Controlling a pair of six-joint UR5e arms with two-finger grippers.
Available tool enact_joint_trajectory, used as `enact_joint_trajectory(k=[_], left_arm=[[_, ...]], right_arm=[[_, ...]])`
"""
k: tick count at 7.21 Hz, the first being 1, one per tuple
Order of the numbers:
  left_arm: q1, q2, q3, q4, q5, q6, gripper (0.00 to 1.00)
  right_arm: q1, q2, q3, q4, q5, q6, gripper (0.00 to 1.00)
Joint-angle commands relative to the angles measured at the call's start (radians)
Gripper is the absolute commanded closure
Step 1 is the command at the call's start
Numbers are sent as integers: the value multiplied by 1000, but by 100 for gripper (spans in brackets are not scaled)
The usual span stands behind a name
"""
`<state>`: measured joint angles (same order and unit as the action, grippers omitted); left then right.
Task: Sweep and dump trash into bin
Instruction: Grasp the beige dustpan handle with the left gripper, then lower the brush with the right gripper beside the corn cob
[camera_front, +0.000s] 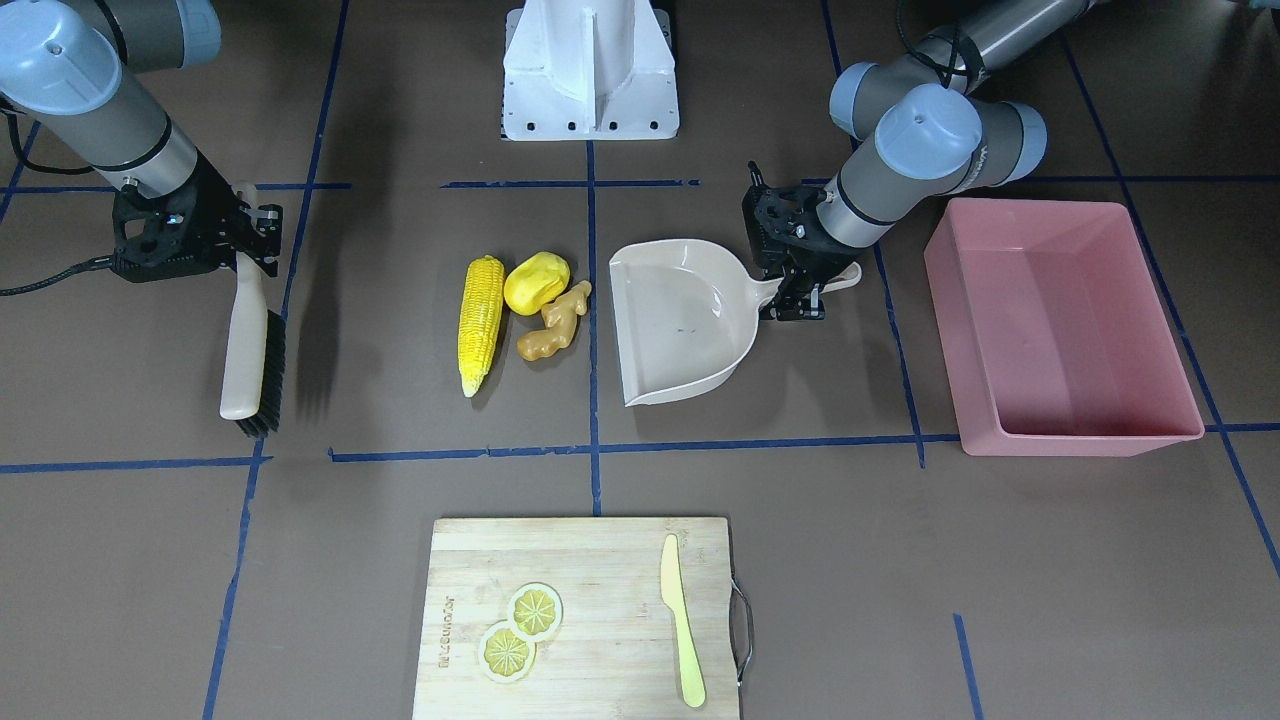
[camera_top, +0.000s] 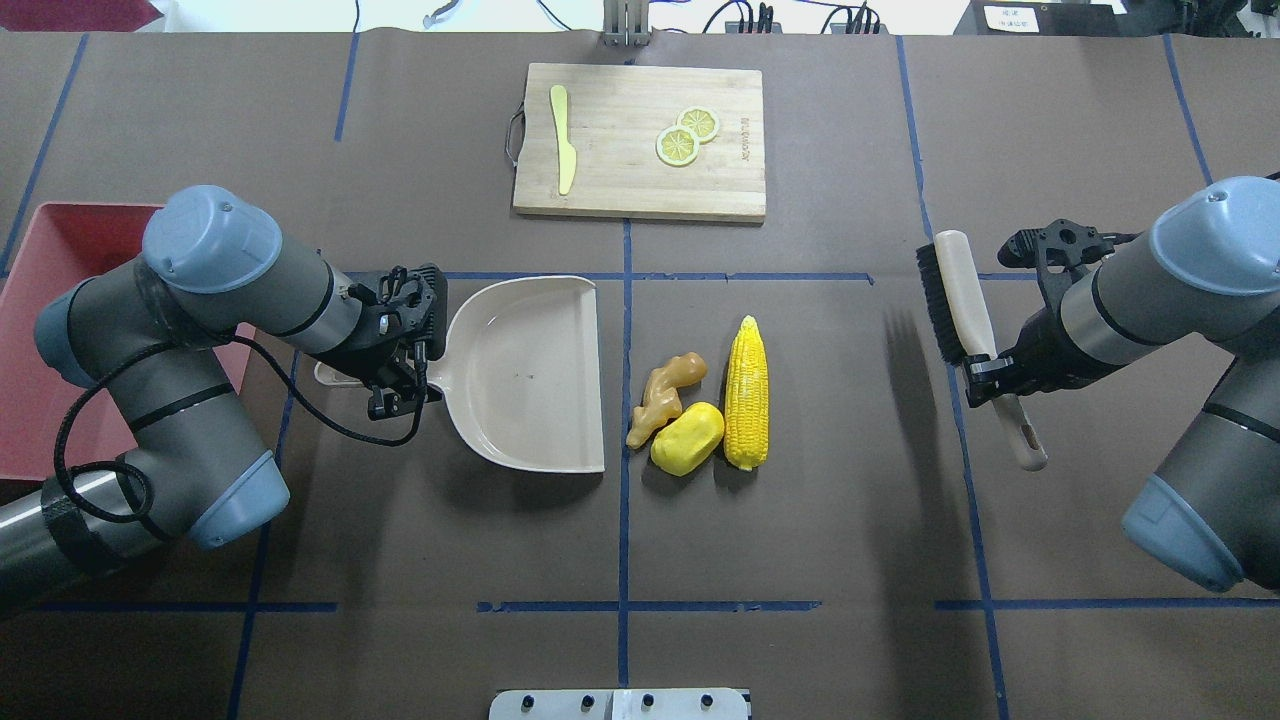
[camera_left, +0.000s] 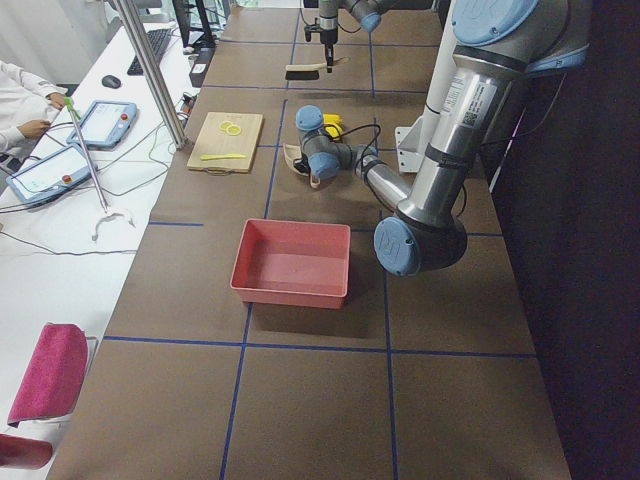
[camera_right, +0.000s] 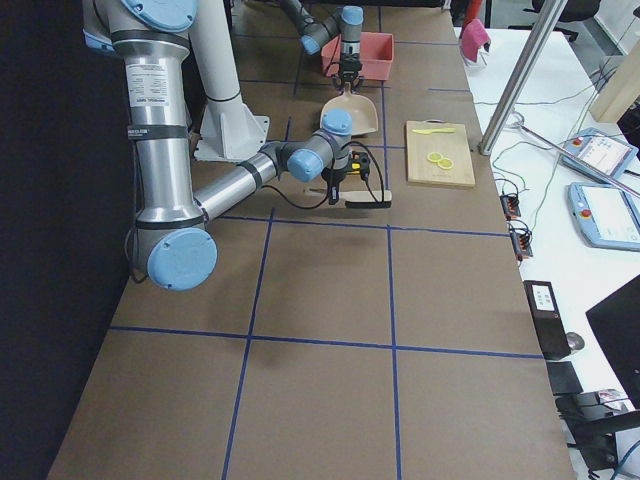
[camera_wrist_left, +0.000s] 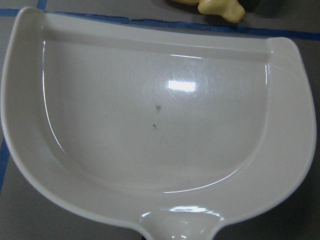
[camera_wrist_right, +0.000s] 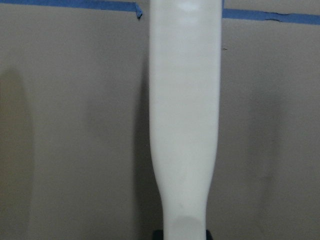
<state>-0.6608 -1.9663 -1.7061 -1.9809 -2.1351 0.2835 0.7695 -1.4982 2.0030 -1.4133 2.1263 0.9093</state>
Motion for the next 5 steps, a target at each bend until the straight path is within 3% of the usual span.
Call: enact_joint_trajectory(k=[1,5], left_arm=[[6,-14,-44,92,-5,0,100],[27,-34,-21,91,-2,0,100]], right_arm=[[-27,3,20,1,1,52,100],[-113,26,40,2,-17,140,100]])
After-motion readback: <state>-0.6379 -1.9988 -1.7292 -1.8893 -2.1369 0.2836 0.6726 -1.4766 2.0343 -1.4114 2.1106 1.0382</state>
